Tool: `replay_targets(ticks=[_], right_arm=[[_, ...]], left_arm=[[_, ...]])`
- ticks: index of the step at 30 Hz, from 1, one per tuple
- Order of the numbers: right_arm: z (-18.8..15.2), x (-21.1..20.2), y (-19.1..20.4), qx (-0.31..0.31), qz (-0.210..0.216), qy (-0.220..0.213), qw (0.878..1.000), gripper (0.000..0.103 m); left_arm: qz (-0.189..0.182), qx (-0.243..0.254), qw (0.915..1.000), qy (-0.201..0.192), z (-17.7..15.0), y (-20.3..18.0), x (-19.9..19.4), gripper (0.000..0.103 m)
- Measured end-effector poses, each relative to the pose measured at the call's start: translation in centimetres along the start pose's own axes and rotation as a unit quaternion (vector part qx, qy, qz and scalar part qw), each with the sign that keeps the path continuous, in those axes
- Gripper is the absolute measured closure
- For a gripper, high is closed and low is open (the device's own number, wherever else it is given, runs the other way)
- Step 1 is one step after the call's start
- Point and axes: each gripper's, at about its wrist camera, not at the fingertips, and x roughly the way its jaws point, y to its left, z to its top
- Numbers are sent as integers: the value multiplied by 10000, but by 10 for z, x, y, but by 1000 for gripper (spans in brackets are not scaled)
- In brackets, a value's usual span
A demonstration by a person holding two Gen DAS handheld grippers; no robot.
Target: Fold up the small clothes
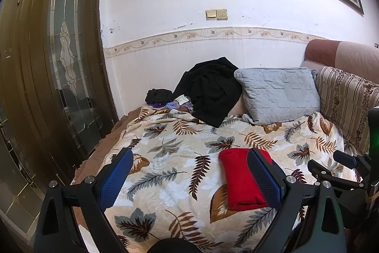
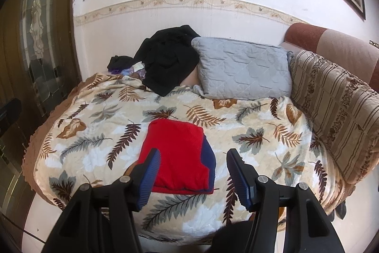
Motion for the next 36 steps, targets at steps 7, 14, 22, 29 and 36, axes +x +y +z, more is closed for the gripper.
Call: replay_targets(ticks=[7,14,22,29,36], right_arm=[[0,-4,4,-40,18,-41,10000,40],[0,3,6,-53,46,10,10000,40],[1,9,6,-34,36,51,10000,40],[0,5,2,16,-32,-28,10000,40],[-2,6,8,-33,-49,10,10000,40]], left_arm=[[7,-24,10000,-41,-1,3,-5,6],[-14,2,10000,-5,0,3,-1,6],[-76,52,9999,40,1,-1,6,6],[-103,57,9999,22,1,0,5,6],[-118,52,9999,23,1,0,5,6]])
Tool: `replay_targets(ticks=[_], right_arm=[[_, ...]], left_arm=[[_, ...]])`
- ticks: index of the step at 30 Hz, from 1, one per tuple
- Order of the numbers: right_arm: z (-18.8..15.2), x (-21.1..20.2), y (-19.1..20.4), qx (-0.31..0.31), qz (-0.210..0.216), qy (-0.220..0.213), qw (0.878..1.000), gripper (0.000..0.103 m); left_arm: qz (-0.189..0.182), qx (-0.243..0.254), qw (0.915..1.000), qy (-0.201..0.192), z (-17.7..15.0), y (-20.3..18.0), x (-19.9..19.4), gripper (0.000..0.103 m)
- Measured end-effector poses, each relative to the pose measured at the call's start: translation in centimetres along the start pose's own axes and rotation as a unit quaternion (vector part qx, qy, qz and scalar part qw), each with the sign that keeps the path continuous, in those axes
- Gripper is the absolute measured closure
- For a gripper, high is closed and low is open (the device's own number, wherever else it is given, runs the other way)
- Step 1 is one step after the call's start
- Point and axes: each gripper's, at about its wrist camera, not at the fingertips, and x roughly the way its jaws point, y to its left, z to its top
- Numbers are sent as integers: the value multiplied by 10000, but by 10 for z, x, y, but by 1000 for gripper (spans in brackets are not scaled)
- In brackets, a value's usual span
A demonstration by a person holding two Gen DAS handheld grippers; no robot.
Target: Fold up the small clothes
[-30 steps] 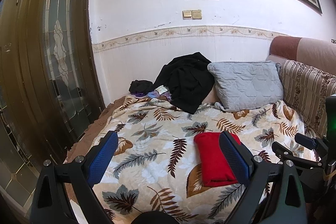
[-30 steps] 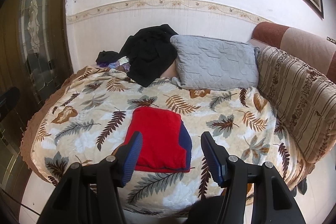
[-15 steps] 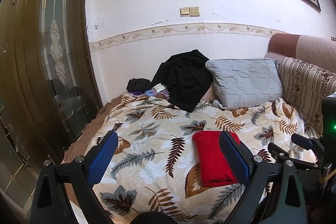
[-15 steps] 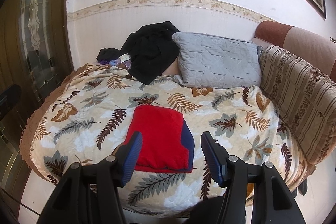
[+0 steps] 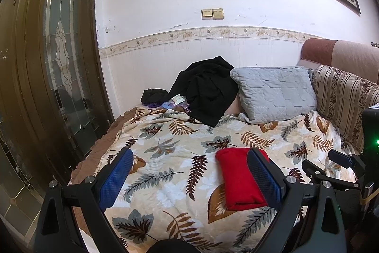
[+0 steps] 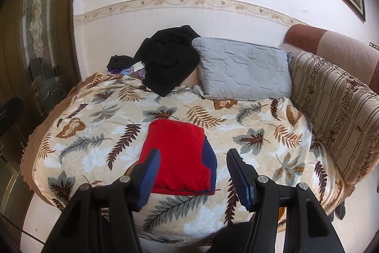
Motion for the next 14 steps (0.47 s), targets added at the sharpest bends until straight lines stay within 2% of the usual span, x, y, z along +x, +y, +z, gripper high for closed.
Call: replay_targets(ticks=[8,14], right_arm=[[2,15,1,-8,14,127,9999,40],[11,46,-15,107,6,278,9996,40]], left_arm=[[-67,-7,9999,106,1,-1,13,6],[-248,-187,9992,266,4,4,46,6]])
